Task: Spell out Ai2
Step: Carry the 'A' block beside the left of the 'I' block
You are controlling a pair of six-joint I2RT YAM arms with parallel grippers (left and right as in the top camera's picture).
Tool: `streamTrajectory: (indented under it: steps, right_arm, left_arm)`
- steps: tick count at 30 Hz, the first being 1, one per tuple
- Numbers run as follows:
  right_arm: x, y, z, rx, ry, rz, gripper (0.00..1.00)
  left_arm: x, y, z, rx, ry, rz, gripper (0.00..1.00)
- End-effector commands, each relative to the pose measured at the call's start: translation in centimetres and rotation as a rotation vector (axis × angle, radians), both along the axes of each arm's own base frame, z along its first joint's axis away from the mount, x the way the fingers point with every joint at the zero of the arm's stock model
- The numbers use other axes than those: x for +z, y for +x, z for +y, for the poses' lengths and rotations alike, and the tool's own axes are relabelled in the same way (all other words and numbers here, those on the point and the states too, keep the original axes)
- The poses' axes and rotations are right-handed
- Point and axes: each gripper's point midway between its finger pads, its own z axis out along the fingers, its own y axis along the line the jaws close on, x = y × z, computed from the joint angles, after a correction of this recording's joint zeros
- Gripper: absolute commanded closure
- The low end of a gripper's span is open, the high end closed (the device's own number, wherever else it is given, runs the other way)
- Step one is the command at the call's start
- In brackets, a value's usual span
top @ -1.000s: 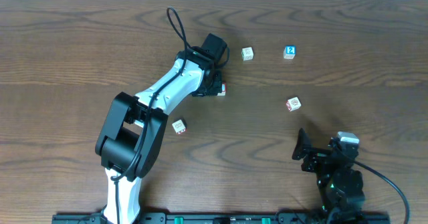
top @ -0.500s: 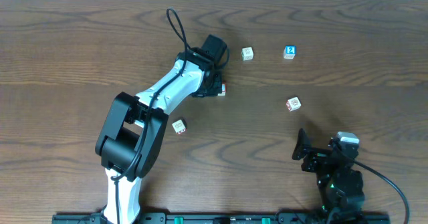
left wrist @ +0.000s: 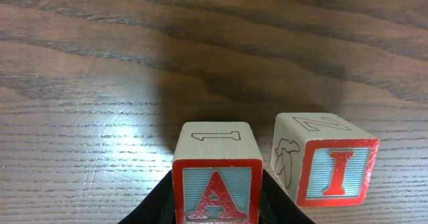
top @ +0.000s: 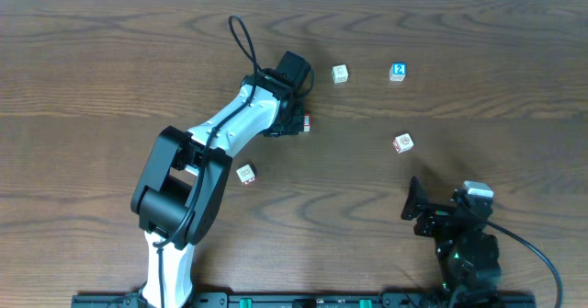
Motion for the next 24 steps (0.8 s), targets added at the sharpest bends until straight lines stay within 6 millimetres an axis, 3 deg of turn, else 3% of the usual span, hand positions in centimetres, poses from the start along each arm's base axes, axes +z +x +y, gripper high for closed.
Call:
streamTrajectory:
  steps: [1, 9, 24]
  right_arm:
    - [-0.02, 0.00, -0.18, -0.006, -0.008, -0.003, 0.01]
    - [-0.02, 0.00, -0.18, -0.006, -0.008, -0.003, 0.01]
    - [-0.02, 0.00, -0.18, -0.006, -0.008, -0.003, 0.01]
  left_arm:
    - [-0.98, -0.33, 0.10, 0.003, 0.013, 0.018, 0.71]
    - [-0.86, 0.15, -0.16, -0.001, 0.003, -0.002, 0.63]
    - [-0.85, 0.57, 0.59, 0.010, 0.045, -0.026, 0.59]
